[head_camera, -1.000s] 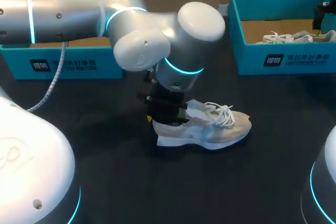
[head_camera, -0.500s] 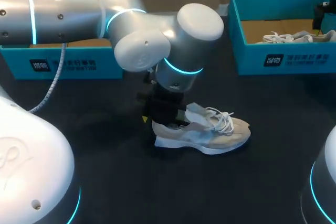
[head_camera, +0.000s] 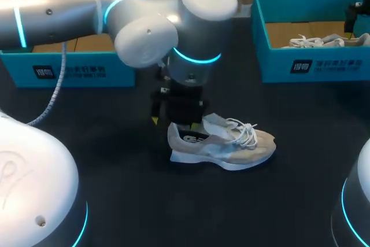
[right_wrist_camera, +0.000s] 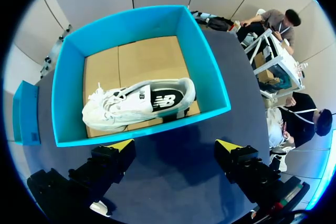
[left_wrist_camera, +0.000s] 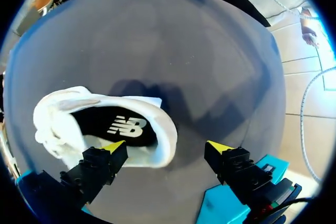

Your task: Take the shoe out of the shoebox, open the shoe tongue, remove and reinsert the insole, then place the shoe into the shoebox

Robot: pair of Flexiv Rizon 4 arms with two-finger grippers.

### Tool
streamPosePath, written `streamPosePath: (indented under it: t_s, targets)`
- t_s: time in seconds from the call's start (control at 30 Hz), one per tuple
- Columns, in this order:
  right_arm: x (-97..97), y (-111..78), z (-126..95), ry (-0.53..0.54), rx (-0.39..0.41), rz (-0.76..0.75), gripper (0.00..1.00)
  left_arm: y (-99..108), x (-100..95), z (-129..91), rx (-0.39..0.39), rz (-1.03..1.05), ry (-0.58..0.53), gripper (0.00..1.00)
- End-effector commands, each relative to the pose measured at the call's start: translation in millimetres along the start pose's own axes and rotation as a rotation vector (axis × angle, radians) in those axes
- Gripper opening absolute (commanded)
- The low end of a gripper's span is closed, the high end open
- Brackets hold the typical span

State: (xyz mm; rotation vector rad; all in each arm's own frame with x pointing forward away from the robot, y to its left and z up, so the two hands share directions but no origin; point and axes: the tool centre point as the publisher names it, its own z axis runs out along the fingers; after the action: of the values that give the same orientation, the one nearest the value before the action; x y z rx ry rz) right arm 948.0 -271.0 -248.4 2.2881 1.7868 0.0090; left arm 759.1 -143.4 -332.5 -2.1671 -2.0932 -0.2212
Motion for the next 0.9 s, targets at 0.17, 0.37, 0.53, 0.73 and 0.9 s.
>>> streamPosePath:
  t_s: [0.17,0.37,0.53,0.73,0.9]
  targets:
    - [0.3,-0.1,0.2,0.0,0.0,0.0,1.0,-6.7,25.0,-36.6,0.003,-0.05,-0.149,1.0]
    - [0.3,-0.1,0.2,0.0,0.0,0.0,1.0,-8.4,38.8,-53.0,0.031,-0.105,-0.242,1.0]
    - [0.3,-0.1,0.2,0.0,0.0,0.0,1.0,-8.7,56.9,-58.9,0.053,-0.182,-0.317,1.0]
    - [0.3,-0.1,0.2,0.0,0.0,0.0,1.0,-10.6,77.5,-63.3,0.102,-0.285,-0.408,1.0]
    - [0.3,-0.1,0.2,0.0,0.0,0.0,1.0,-15.2,91.1,-62.1,0.12,-0.359,-0.452,1.0]
